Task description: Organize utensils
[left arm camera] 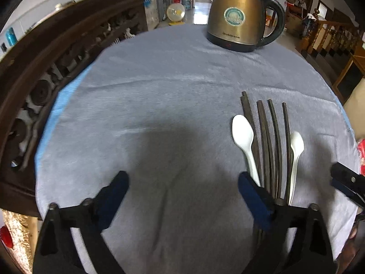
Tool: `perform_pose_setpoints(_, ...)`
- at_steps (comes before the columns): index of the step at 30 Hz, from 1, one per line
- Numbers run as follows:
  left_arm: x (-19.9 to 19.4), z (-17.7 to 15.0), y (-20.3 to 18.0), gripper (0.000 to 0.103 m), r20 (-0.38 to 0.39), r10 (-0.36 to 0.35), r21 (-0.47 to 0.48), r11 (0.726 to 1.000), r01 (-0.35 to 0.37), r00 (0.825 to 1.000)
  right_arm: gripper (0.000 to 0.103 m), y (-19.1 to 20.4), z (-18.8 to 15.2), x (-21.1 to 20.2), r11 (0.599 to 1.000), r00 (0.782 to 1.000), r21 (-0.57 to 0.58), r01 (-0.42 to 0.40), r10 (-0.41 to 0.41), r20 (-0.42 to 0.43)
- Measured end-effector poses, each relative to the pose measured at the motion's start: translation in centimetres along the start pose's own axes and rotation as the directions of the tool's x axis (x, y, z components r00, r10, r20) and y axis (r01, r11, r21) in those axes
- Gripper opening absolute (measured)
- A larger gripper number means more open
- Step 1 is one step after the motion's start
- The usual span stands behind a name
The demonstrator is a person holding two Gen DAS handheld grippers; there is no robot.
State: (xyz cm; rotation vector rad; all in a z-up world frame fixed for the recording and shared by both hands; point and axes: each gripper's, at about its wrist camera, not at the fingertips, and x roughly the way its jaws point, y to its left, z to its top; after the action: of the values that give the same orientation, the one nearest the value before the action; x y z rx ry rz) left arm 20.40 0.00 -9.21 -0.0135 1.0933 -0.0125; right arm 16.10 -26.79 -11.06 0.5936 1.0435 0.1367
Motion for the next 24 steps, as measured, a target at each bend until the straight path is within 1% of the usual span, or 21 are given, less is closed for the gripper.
perform_pose_setpoints(1, 0.3, 0.2, -0.1, 0.087, -0.005, -0.011, -0.003, 1.0, 0.011, 1.0, 0.087, -0.1, 0.5, 0.8, 0.999, 1.0, 0.022, -0.028, 0.028, -0.008)
perform_pose_setpoints(3, 1.2, 0.9, -0.5, 0.08, -0.013, -0.037, -0.007, 0.999, 0.037, 0.999, 0.078, 0.1, 1.3, 2.1, 0.998, 0.999, 0.041, -0.043, 0.044, -0.018)
perform_pose_setpoints(5, 1.7, 1.4, -0.9, 0.077, -0.015, -0.058, -0.006, 0.998, 0.058, 0.998, 0.074, 0.4, 1.9, 3.1, 0.997, 0.998, 0.052, -0.056, 0.057, -0.028)
perform_pose_setpoints(8, 2.6, 2.4, -1.6, 0.077, -0.018, -0.103, -0.013, 0.995, 0.103, 0.995, 0.071, 0.8, 2.8, 4.3, 0.998, 0.998, 0.049, -0.048, 0.05, -0.033)
perform_pose_setpoints(11, 3.6, 3.1, -2.0, 0.075, -0.026, -0.126, -0.022, 0.992, 0.126, 0.992, 0.065, 1.0, 3.6, 5.2, 0.998, 0.999, 0.049, -0.042, 0.043, -0.027)
perform_pose_setpoints(12, 4.0, 3.3, -2.1, 0.068, -0.031, -0.133, -0.027, 0.991, 0.132, 0.991, 0.061, 1.0, 3.8, 5.3, 0.998, 0.999, 0.044, -0.036, 0.037, -0.026)
perform_pose_setpoints(14, 4.7, 3.7, -2.3, 0.057, -0.048, -0.149, -0.034, 0.989, 0.147, 0.988, 0.058, 1.2, 4.2, 5.7, 0.999, 0.999, 0.039, -0.03, 0.031, -0.03)
perform_pose_setpoints(16, 5.3, 3.9, -2.4, 0.055, -0.056, -0.169, -0.042, 0.985, 0.166, 0.984, 0.056, 1.3, 4.5, 5.9, 0.999, 0.999, 0.037, -0.027, 0.028, -0.026)
perform_pose_setpoints(18, 5.6, 3.9, -2.5, 0.054, -0.052, -0.178, -0.043, 0.983, 0.176, 0.983, 0.049, 1.5, 4.5, 6.1, 0.999, 0.999, 0.026, -0.022, 0.023, -0.028)
perform_pose_setpoints(20, 5.8, 4.0, -2.7, 0.053, -0.052, -0.191, -0.044, 0.981, 0.189, 0.98, 0.046, 1.9, 4.4, 6.3, 1.0, 0.999, 0.01, -0.016, 0.017, -0.029)
perform_pose_setpoints(22, 5.9, 4.1, -2.9, 0.051, -0.039, -0.199, -0.037, 0.98, 0.198, 0.979, 0.04, 2.3, 4.4, 6.5, 1.0, 1.0, -0.012, -0.004, 0.004, -0.027)
perform_pose_setpoints(24, 5.9, 4.2, -3.1, 0.049, -0.034, -0.205, -0.029, 0.979, 0.204, 0.978, 0.029, 2.5, 4.3, 6.7, 0.999, 1.0, -0.034, 0.013, -0.014, -0.024)
